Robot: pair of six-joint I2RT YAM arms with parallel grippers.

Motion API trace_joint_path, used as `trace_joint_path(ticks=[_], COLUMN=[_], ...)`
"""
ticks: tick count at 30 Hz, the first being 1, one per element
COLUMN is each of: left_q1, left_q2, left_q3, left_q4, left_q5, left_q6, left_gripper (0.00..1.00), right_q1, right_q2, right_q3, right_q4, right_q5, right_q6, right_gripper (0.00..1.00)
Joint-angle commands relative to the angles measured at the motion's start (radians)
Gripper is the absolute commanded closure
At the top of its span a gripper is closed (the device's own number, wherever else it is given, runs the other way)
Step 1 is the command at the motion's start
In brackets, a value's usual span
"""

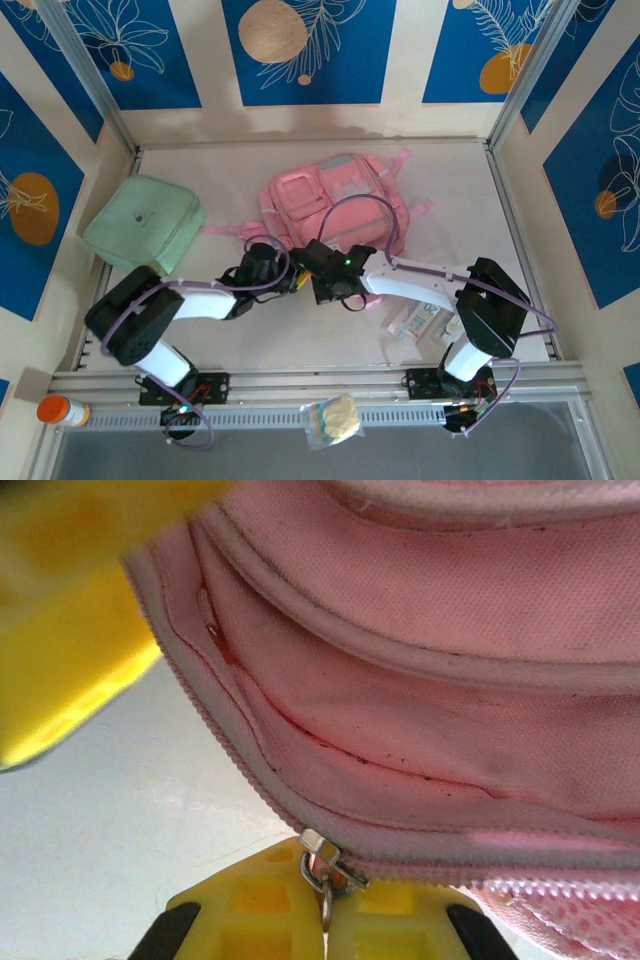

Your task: Pack books, pencil case, and school supplies into a backpack

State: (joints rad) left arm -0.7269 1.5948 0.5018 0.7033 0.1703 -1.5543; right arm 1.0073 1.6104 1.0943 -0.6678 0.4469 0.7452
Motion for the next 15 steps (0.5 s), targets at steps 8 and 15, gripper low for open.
trace_joint_path(ticks=[8, 15], left_q1=[-0.04, -0.036], left_q2=[0.131, 0.027], left_q3=[0.006, 0.029], left_q4=[0.224, 0.03], left_q5=[-0.089, -0.121], left_q6=[-0.091, 0.018], left_gripper=[0.93, 1.0], right_q1=[0.02, 0.018], right_q2=[-0.002, -0.016], right_q3=[0.045, 0.062], right_q4=[-0.037, -0.081], right_q5=[0.036, 0.076], right_q6=[0.016, 0.011], right_gripper=[1.0, 1.0])
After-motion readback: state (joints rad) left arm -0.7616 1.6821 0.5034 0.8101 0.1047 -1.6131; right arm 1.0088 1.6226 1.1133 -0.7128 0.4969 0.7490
